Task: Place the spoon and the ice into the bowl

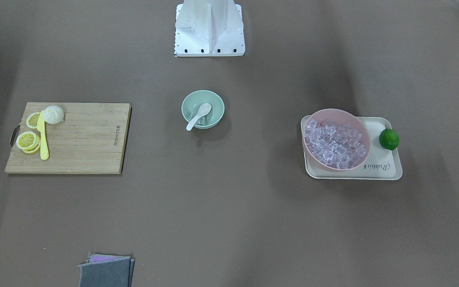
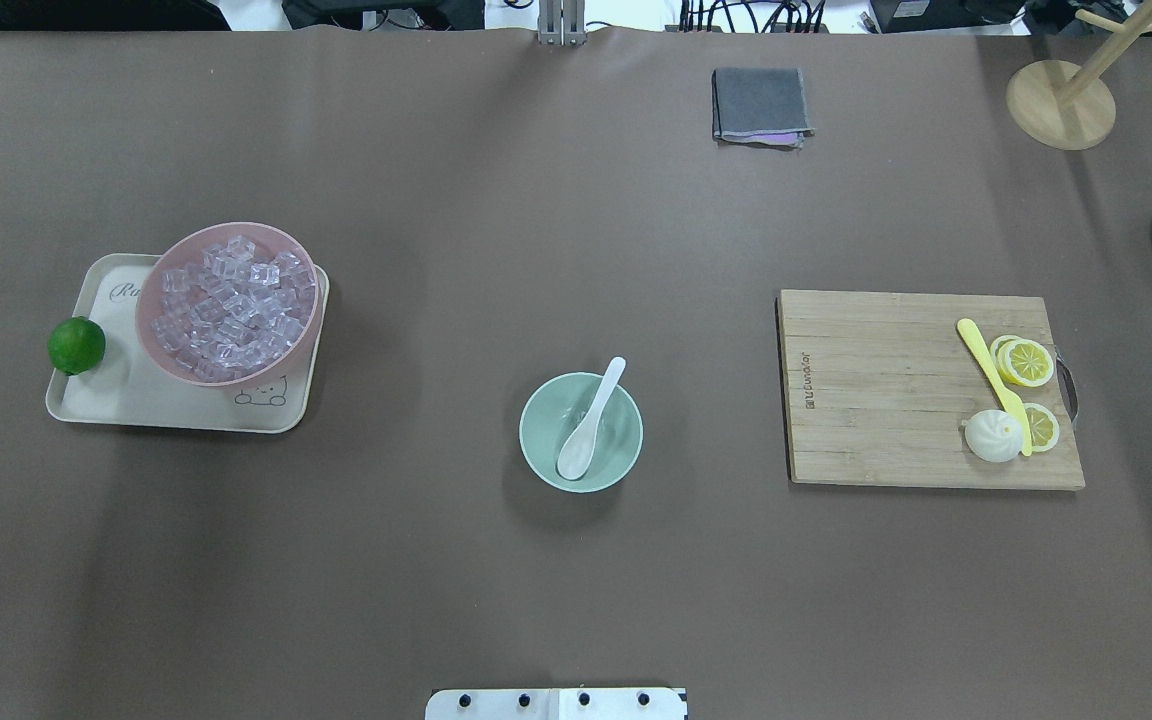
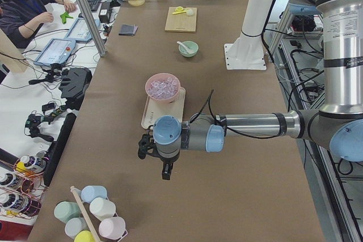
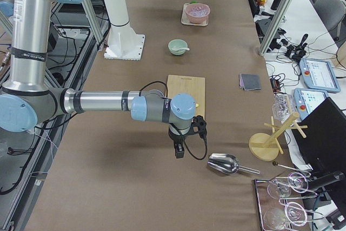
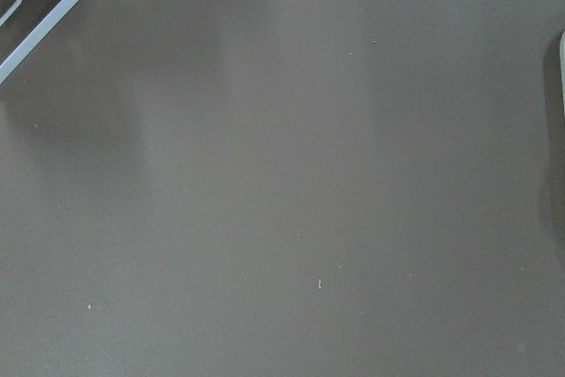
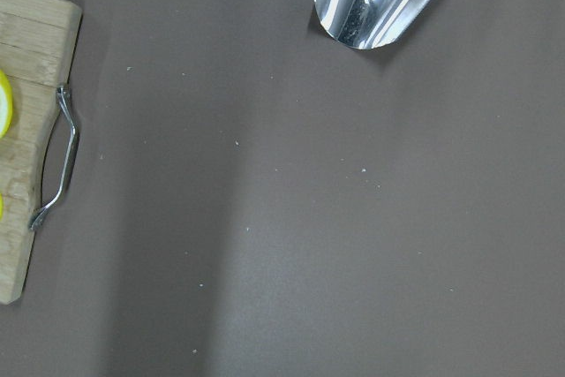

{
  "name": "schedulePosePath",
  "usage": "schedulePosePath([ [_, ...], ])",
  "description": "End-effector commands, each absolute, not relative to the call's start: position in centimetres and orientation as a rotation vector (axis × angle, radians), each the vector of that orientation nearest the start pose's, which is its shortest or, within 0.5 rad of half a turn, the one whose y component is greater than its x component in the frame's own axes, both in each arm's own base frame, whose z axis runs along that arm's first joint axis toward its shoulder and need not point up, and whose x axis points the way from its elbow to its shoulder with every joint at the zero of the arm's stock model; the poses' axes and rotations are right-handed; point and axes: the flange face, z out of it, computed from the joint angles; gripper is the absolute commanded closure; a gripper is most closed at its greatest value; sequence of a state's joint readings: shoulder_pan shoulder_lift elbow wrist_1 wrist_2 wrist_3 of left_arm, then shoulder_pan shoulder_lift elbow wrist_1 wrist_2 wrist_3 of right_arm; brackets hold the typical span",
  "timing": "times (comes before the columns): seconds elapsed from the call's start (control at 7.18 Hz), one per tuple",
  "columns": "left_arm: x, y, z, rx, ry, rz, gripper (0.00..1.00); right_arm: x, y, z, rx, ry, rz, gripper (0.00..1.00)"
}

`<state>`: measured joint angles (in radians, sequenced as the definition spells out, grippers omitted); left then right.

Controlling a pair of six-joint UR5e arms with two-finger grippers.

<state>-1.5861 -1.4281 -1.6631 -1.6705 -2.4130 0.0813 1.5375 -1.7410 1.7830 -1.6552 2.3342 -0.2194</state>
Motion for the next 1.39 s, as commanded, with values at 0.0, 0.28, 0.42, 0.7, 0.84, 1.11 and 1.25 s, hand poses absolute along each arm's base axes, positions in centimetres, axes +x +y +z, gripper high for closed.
schedulePosePath([
  [0.0, -6.56, -43.32, 66.44, 0.087, 0.839, 0.083, 0.02, 5.02, -41.77, 64.1, 0.031, -0.768, -0.226, 0.0],
  [0.28, -6.56, -43.32, 66.44, 0.087, 0.839, 0.083, 0.02, 5.0, -41.77, 64.08, 0.031, -0.771, -0.225, 0.0],
  [0.42, -6.56, -43.32, 66.44, 0.087, 0.839, 0.083, 0.02, 5.0, -41.77, 64.08, 0.031, -0.771, -0.225, 0.0],
  [0.7, -6.56, -43.32, 66.44, 0.087, 0.839, 0.083, 0.02, 4.93, -41.77, 64.07, 0.031, -0.772, -0.227, 0.0],
  [0.84, -6.56, -43.32, 66.44, 0.087, 0.839, 0.083, 0.02, 4.93, -41.77, 64.07, 0.031, -0.772, -0.227, 0.0],
  [1.11, -6.63, -43.31, 66.44, 0.087, 0.839, 0.081, 0.02, 4.75, -41.78, 63.97, 0.032, -0.787, -0.227, 0.0],
  [1.25, -6.56, -43.31, 66.44, 0.087, 0.839, 0.083, 0.02, 4.75, -41.78, 63.96, 0.032, -0.787, -0.227, 0.0],
])
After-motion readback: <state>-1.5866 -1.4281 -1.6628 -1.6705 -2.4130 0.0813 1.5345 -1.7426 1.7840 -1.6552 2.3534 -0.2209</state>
